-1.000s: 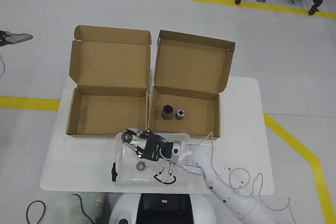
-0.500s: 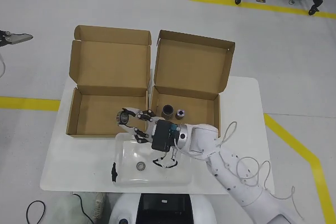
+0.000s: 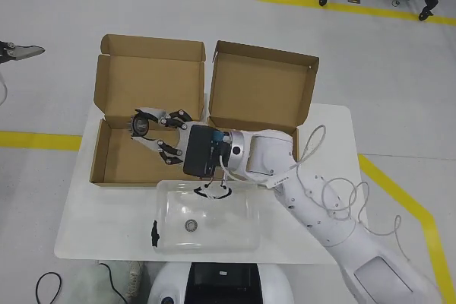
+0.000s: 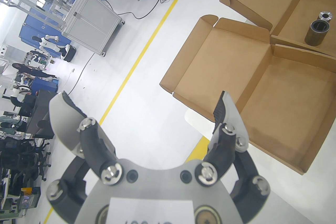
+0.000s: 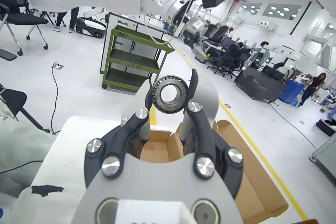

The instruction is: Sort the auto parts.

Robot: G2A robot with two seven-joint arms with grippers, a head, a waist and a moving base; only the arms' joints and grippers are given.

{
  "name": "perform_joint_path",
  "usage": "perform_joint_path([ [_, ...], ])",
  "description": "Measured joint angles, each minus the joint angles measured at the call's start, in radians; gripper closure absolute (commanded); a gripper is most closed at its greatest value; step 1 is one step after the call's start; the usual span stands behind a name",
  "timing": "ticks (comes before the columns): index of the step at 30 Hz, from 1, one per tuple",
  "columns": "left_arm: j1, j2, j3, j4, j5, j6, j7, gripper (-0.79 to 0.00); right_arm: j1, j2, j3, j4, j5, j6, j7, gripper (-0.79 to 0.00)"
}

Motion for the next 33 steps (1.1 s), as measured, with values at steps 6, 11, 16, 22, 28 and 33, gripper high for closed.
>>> perform_joint_path([
  [6, 0.0, 0.0, 0.0, 0.0, 0.0, 0.0, 0.0, -0.785, 0.035, -0.004, 0.033, -0.041, -0.006, 0.018, 0.02, 0.0],
  [11, 0.0, 0.0, 0.0, 0.0, 0.0, 0.0, 0.0, -0.785, 0.054, -0.008, 0.052, -0.07, -0.006, 0.019, 0.017, 0.0],
  [16, 0.0, 0.0, 0.0, 0.0, 0.0, 0.0, 0.0, -0.785, 0.063, -0.011, 0.061, -0.108, -0.032, 0.044, 0.04, 0.0],
  [22, 0.0, 0.0, 0.0, 0.0, 0.0, 0.0, 0.0, -0.785, 0.037, -0.009, 0.075, -0.152, -0.063, 0.059, 0.061, 0.0],
  [28, 0.0, 0.0, 0.0, 0.0, 0.0, 0.0, 0.0, -0.785, 0.002, -0.004, 0.076, -0.159, -0.096, 0.047, 0.08, 0.0],
  [33, 0.0, 0.0, 0.0, 0.0, 0.0, 0.0, 0.0, -0.785, -0.019, -0.007, 0.043, -0.115, -0.11, 0.031, 0.1, 0.0],
])
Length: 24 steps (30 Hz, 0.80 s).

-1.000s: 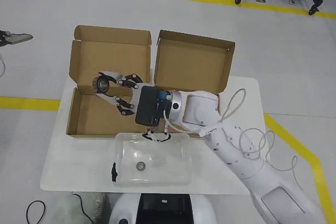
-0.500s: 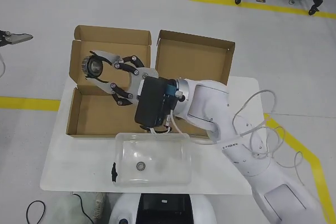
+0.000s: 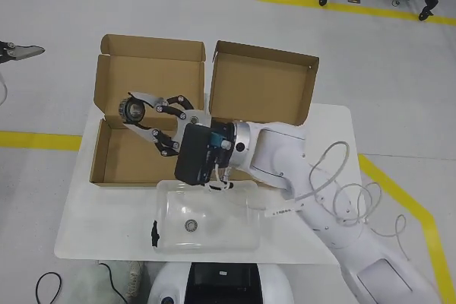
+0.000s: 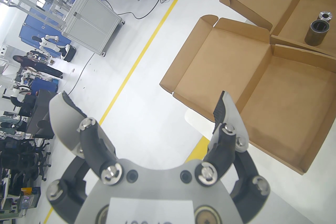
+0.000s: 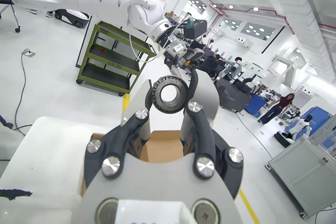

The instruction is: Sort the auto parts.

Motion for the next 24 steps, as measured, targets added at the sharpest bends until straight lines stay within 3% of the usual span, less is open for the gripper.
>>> perform_joint_path([
  [11, 0.0, 0.0, 0.0, 0.0, 0.0, 0.0, 0.0, -0.785, -0.056, -0.011, -0.075, 0.101, -0.05, 0.042, 0.13, 0.0],
  [24, 0.0, 0.0, 0.0, 0.0, 0.0, 0.0, 0.0, -0.785, 0.051, -0.084, -0.21, 0.347, -0.002, 0.087, 0.331, 0.0],
])
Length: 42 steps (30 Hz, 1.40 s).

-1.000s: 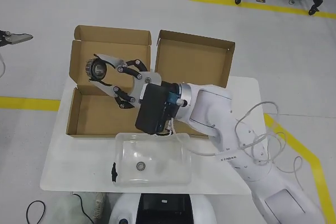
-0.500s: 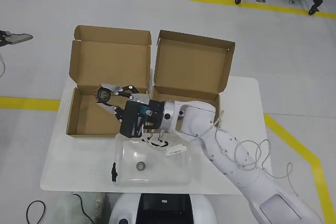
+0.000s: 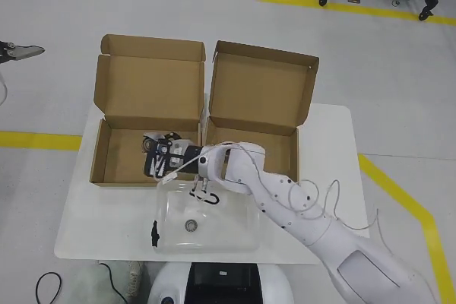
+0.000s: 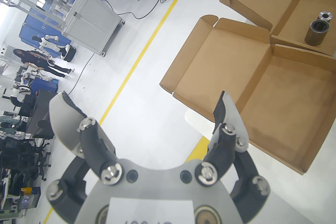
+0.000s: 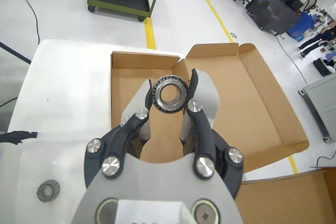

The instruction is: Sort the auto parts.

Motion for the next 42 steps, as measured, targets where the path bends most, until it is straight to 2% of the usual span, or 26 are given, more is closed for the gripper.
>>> perform_joint_path([
  [8, 0.0, 0.0, 0.0, 0.0, 0.0, 0.0, 0.0, -0.785, 0.104, -0.077, -0.096, 0.143, 0.033, 0.028, 0.205, 0.0],
  [12, 0.0, 0.0, 0.0, 0.0, 0.0, 0.0, 0.0, -0.785, 0.133, -0.113, -0.125, 0.229, 0.073, 0.024, 0.23, 0.0],
  [37, 0.0, 0.0, 0.0, 0.0, 0.0, 0.0, 0.0, -0.785, 0.267, -0.352, -0.25, 0.728, 0.123, 0.018, 0.193, 0.0],
  [42, 0.0, 0.0, 0.0, 0.0, 0.0, 0.0, 0.0, -0.785, 0.272, -0.392, -0.257, 0.807, 0.135, -0.008, 0.152, -0.065],
])
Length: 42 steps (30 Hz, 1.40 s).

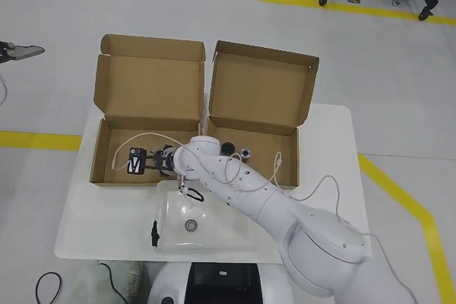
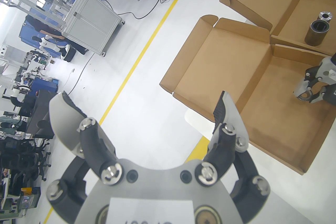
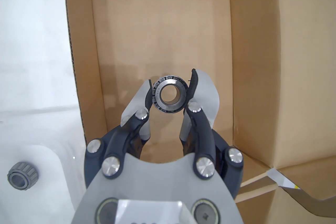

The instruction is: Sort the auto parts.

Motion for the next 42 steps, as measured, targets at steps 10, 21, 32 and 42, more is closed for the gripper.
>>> perform_joint_path([
  [10, 0.0, 0.0, 0.0, 0.0, 0.0, 0.0, 0.0, -0.785, 0.017, -0.044, 0.006, 0.117, 0.001, -0.017, -0.085, -0.268],
  [21, 0.0, 0.0, 0.0, 0.0, 0.0, 0.0, 0.0, -0.785, 0.025, -0.043, 0.017, 0.132, 0.006, -0.029, -0.169, -0.299],
  [32, 0.0, 0.0, 0.0, 0.0, 0.0, 0.0, 0.0, -0.785, 0.006, 0.004, 0.056, 0.027, -0.043, -0.046, -0.303, -0.336],
  [42, 0.0, 0.0, 0.0, 0.0, 0.0, 0.0, 0.0, -0.785, -0.135, 0.145, 0.173, -0.306, -0.135, -0.006, -0.2, -0.357],
])
